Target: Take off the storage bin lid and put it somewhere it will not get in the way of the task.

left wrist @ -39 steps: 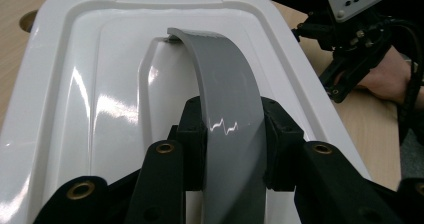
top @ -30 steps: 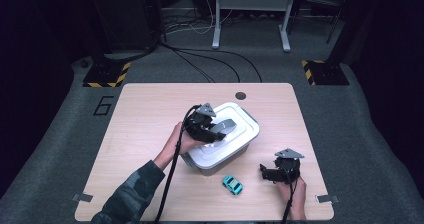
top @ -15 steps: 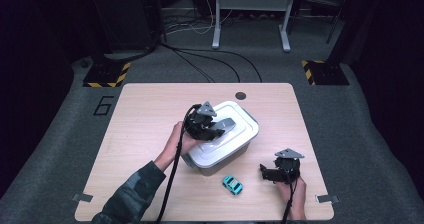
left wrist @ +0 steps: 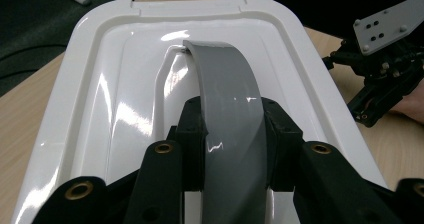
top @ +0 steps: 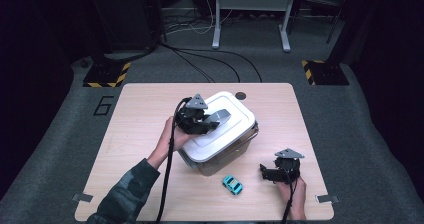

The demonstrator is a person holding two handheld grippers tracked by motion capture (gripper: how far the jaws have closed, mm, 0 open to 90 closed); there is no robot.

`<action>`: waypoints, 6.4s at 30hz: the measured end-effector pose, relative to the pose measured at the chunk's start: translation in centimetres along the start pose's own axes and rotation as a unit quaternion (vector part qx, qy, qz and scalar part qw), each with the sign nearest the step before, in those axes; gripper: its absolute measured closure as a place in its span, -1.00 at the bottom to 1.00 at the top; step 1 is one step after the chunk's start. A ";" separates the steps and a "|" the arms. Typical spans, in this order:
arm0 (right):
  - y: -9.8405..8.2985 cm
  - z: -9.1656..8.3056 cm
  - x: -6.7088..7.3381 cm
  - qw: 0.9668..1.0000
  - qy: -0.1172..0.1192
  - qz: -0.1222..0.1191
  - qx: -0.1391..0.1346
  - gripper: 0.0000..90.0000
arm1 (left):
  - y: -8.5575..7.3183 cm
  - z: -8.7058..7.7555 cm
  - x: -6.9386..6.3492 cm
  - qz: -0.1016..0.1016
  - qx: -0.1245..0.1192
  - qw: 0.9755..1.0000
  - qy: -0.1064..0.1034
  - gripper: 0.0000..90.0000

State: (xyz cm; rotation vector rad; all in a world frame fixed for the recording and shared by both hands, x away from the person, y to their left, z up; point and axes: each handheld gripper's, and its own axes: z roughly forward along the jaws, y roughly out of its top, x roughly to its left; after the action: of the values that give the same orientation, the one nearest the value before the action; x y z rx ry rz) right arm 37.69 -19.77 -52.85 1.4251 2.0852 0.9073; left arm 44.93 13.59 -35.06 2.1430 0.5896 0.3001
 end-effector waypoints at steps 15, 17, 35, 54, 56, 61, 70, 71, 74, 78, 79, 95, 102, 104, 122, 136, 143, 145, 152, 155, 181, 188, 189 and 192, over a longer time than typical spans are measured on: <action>0.0 0.0 0.0 1.000 -0.001 0.001 0.001 -0.85 | -0.1 -3.6 2.0 -0.009 -0.013 0.999 0.039 0.49; 0.0 0.0 0.0 1.000 -0.001 0.001 0.001 -0.85 | -0.2 -3.9 2.2 -0.010 -0.014 0.999 0.043 0.49; 0.0 0.0 0.0 1.000 -0.001 0.001 0.002 -0.85 | -4.2 -9.6 7.4 -0.072 -0.034 0.990 0.120 0.49; 0.0 0.0 0.0 1.000 -0.002 0.002 0.002 -0.85 | -13.0 -13.1 13.4 -0.194 -0.039 0.958 0.209 0.49; 0.0 0.0 0.0 1.000 -0.002 0.002 0.002 -0.85 | -13.9 -12.8 13.9 -0.204 -0.028 0.953 0.222 0.49; 0.0 0.0 0.0 1.000 -0.001 0.002 0.001 -0.85 | -15.5 -12.0 14.5 -0.222 -0.020 0.945 0.239 0.49; 0.0 0.0 0.0 1.000 0.001 0.003 0.001 -0.85 | -19.6 -9.0 15.5 -0.275 0.001 0.930 0.244 0.49; 0.0 0.0 0.0 1.000 0.001 0.002 0.002 -0.85 | -20.1 -8.6 15.5 -0.278 -0.001 0.928 0.248 0.49; 0.0 0.0 0.0 1.000 0.000 0.002 0.001 -0.85 | -20.9 -7.7 15.5 -0.287 0.008 0.925 0.249 0.49; 0.0 0.0 0.0 1.000 -0.001 0.002 0.002 -0.84 | -22.0 -6.7 15.5 -0.291 0.025 0.921 0.256 0.49; 0.0 0.0 0.0 1.000 -0.001 0.002 0.002 -0.85 | -22.0 -6.7 15.5 -0.291 0.025 0.921 0.256 0.49; 0.0 0.0 0.0 1.000 -0.004 0.002 0.002 -0.85 | -23.0 -6.1 13.9 -0.291 0.040 0.921 0.254 -0.67; 0.0 0.0 0.0 1.000 -0.003 0.004 0.002 -0.85 | -22.9 -6.8 11.5 -0.272 0.035 0.932 0.237 -0.77; 0.1 0.1 0.1 1.000 -0.003 0.006 0.001 -0.85 | -22.8 -6.8 11.0 -0.265 0.035 0.935 0.235 -0.78; 0.1 0.2 0.1 1.000 -0.004 0.002 0.004 -0.90 | -22.0 -5.2 3.7 -0.186 0.041 0.962 0.197 -1.00; 0.2 0.3 0.3 1.000 0.001 0.003 0.012 -1.00 | -23.3 -2.2 1.3 -0.169 0.079 0.968 0.169 -1.00; 0.3 0.3 0.3 1.000 0.001 0.001 0.014 -1.00 | -23.8 -1.9 0.6 -0.160 0.068 0.967 0.187 -1.00; 0.3 0.3 0.3 1.000 0.003 0.004 0.012 -1.00 | -23.8 -2.0 0.5 -0.159 0.069 0.967 0.186 -1.00; 0.2 -0.4 -0.3 0.999 0.028 0.028 -0.011 -1.00 | -23.8 -2.0 0.4 -0.155 0.069 0.968 0.183 -1.00; 0.1 -0.8 0.2 0.999 0.034 0.026 -0.014 -1.00 | -23.8 -2.0 0.4 -0.151 0.070 0.970 0.180 -1.00; 1.0 -3.2 5.9 0.994 0.105 -0.015 -0.002 -1.00 | -23.8 -2.0 0.3 -0.149 0.068 0.970 0.181 -0.99; 1.3 -3.1 6.8 0.994 0.108 -0.026 0.004 -1.00 | -23.8 -2.0 0.3 -0.148 0.070 0.970 0.181 -0.99; 1.3 -3.0 7.1 0.993 0.113 -0.029 0.006 -1.00 | -23.8 -2.0 0.3 -0.147 0.070 0.970 0.180 -0.99; 1.3 -3.0 7.4 0.993 0.114 -0.029 0.011 -1.00 | -23.8 -2.0 0.3 -0.147 0.070 0.970 0.181 -0.99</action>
State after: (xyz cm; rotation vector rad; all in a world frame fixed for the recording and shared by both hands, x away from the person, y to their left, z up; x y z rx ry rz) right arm 33.84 -13.32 -49.88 1.3163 2.2949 1.0701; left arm 37.16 27.28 -53.03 2.1085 1.1559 0.5001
